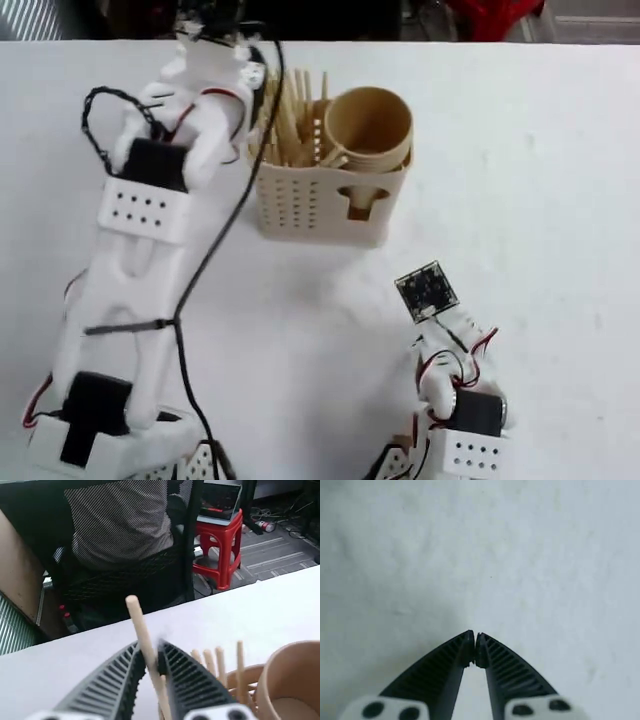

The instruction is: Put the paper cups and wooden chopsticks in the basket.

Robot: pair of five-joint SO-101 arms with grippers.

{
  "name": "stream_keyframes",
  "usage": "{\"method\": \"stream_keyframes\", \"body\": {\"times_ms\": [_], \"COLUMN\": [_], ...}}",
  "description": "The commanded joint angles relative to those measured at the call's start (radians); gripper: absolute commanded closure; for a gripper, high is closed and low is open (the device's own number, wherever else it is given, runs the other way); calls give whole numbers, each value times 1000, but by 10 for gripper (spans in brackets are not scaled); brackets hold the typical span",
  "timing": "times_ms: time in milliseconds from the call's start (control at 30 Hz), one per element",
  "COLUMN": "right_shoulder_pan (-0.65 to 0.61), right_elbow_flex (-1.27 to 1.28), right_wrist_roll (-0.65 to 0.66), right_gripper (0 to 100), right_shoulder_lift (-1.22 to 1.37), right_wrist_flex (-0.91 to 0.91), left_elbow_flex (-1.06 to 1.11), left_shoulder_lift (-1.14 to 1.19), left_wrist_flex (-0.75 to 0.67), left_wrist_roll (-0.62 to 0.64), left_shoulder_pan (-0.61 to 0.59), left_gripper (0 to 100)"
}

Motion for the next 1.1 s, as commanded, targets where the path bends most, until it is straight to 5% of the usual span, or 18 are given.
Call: {"method": "stream_keyframes", "body": {"times_ms": [0, 333, 567, 1067], "right_shoulder_pan": [-7, -7, -7, -7], "right_elbow_flex": [9, 9, 9, 9], "right_wrist_roll": [9, 9, 9, 5], "right_gripper": [974, 974, 974, 974], "right_shoulder_lift": [-8, -8, -8, -8], "right_wrist_flex": [-21, -21, -33, -33], "left_elbow_flex": [-75, -74, -87, -224], "left_shoulder_lift": [-5, -7, -8, -197], "left_wrist_flex": [-15, 61, 95, 350], "left_wrist_roll": [-12, -101, -98, -98], "left_shoulder_pan": [56, 110, 65, 51], "left_gripper": [978, 969, 814, 812]}}
